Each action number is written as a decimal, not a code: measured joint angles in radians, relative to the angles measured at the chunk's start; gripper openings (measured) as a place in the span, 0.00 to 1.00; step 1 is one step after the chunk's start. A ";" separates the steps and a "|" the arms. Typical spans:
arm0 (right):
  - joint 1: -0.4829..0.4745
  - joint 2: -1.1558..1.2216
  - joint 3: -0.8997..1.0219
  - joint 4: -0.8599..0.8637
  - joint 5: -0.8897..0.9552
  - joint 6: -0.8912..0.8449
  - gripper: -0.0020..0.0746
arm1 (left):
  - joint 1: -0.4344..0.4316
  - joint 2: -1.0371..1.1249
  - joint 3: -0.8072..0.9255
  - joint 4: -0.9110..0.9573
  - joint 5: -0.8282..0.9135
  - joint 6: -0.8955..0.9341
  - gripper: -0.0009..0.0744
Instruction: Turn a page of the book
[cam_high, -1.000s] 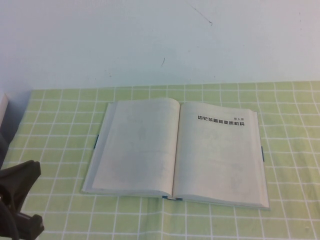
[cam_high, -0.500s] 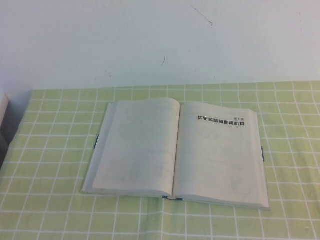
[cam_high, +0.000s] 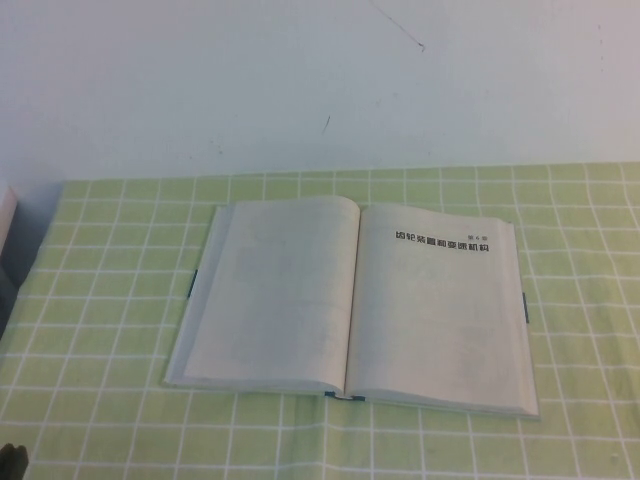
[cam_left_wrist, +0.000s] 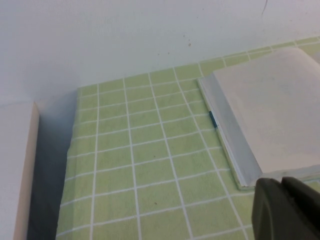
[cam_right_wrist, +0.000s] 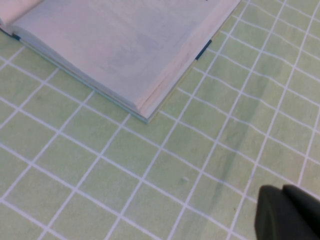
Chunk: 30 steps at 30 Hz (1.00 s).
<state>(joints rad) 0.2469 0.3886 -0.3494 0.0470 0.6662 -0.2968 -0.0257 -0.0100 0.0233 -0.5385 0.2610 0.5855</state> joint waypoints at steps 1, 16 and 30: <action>0.000 0.000 0.000 0.000 0.000 0.000 0.02 | 0.000 0.000 0.000 0.004 0.002 0.000 0.01; 0.000 0.000 0.000 0.000 0.000 0.000 0.02 | 0.000 -0.001 -0.002 0.351 0.057 -0.490 0.01; 0.000 0.000 0.000 0.000 0.000 0.000 0.02 | 0.000 -0.001 -0.004 0.447 0.065 -0.528 0.01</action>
<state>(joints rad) 0.2469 0.3886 -0.3494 0.0470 0.6662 -0.2968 -0.0257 -0.0109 0.0193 -0.0914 0.3260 0.0577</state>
